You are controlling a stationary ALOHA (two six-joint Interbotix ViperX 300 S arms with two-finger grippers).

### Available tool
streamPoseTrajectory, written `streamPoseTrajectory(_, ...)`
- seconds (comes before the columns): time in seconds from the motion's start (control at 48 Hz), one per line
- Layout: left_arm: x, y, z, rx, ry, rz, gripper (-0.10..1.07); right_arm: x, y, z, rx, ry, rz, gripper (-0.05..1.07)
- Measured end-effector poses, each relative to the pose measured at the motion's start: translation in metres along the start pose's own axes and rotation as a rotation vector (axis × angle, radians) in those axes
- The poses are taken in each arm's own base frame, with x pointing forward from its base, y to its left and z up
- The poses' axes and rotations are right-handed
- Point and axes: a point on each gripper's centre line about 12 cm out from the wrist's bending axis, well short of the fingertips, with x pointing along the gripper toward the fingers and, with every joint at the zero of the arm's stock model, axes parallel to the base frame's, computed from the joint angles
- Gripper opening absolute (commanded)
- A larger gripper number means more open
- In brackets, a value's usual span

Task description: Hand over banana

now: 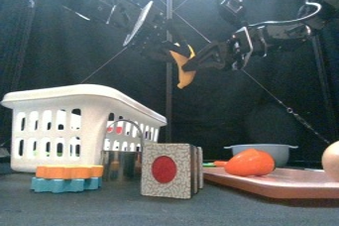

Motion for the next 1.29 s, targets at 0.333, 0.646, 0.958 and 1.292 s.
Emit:
streamPoseTrajectory(0.333,-0.0007,-0.0012,0.0009,0.008,-0.007,0.0,0.7,0.0002,0.0009,-0.0004,-0.015,0.0,0.007,0.61)
streamPoseTrajectory(0.646,0.0001,-0.0017,-0.0012,0.009,-0.001,0.001,0.7,0.0005,0.0014,-0.0009,-0.003,0.004,0.005,0.75)
streamPoseTrajectory(0.958,-0.0004,0.0033,-0.0001,0.004,-0.014,0.047,0.7,0.0003,0.002,-0.0003,0.002,0.002,0.005,0.95)
streamPoseTrajectory(1.292,-0.0035,0.004,-0.0039,0.004,-0.012,0.079,0.7,-0.0012,0.0017,-0.0039,0.01,0.012,0.001,0.95)
